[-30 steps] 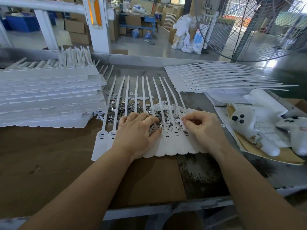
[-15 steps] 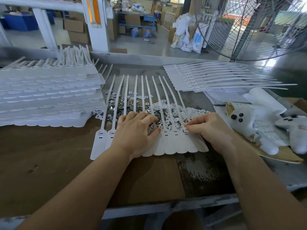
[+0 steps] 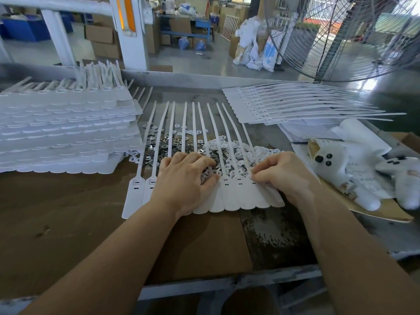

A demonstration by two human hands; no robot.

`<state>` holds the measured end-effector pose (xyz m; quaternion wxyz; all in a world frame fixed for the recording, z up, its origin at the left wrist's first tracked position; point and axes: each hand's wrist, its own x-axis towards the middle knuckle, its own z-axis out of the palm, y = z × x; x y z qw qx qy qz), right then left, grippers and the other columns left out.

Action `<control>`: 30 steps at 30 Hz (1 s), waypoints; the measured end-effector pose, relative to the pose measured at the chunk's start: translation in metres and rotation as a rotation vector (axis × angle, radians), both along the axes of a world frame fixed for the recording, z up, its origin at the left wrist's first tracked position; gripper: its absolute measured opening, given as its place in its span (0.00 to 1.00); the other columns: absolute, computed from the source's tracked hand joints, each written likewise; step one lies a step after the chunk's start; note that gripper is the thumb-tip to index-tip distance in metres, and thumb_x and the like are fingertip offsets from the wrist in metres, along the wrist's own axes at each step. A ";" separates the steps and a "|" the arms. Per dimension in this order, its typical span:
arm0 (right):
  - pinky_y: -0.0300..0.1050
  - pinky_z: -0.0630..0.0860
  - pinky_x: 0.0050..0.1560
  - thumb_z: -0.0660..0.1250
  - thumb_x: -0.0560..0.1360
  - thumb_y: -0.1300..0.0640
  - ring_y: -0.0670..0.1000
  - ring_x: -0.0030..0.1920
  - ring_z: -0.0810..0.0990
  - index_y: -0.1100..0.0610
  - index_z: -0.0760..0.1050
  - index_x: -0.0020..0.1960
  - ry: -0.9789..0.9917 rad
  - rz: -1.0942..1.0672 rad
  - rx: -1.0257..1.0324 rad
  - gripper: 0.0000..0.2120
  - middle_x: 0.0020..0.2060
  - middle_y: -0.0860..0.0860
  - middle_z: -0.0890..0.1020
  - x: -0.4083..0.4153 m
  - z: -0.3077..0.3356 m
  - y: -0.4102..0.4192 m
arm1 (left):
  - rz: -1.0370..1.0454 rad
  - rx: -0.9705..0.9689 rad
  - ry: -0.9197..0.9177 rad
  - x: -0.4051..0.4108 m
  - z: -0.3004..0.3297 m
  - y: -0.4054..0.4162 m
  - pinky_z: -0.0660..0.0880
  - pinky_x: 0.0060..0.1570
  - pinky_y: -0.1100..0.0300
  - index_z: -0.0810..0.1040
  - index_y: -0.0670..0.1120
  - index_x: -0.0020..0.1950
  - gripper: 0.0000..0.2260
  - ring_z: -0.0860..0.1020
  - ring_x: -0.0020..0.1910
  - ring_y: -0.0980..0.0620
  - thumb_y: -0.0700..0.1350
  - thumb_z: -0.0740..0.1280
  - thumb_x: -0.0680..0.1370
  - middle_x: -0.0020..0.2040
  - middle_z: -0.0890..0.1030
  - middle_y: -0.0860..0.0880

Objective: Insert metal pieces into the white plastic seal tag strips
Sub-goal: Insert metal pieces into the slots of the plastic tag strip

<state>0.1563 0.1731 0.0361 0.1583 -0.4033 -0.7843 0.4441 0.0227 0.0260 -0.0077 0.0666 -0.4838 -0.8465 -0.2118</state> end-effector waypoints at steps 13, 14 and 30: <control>0.50 0.73 0.58 0.61 0.77 0.64 0.55 0.55 0.76 0.57 0.78 0.60 -0.139 -0.014 0.560 0.14 0.55 0.55 0.79 -0.009 -0.014 0.016 | 0.003 0.001 0.003 0.000 0.000 0.000 0.51 0.60 0.58 0.70 0.59 0.66 0.19 0.63 0.65 0.53 0.62 0.54 0.77 0.65 0.71 0.59; 0.53 0.72 0.59 0.60 0.78 0.63 0.58 0.56 0.75 0.57 0.77 0.61 -0.175 0.010 0.604 0.14 0.55 0.55 0.79 -0.011 -0.016 0.015 | 0.002 0.002 0.002 0.000 0.000 0.000 0.51 0.60 0.58 0.70 0.59 0.66 0.19 0.63 0.65 0.53 0.62 0.54 0.77 0.65 0.71 0.59; 0.50 0.77 0.51 0.66 0.74 0.66 0.54 0.46 0.80 0.61 0.79 0.53 -0.004 -0.041 0.659 0.09 0.45 0.55 0.83 -0.009 -0.013 0.014 | -0.004 0.009 -0.007 0.000 0.000 0.000 0.51 0.60 0.58 0.70 0.59 0.65 0.19 0.63 0.65 0.54 0.61 0.54 0.77 0.64 0.71 0.58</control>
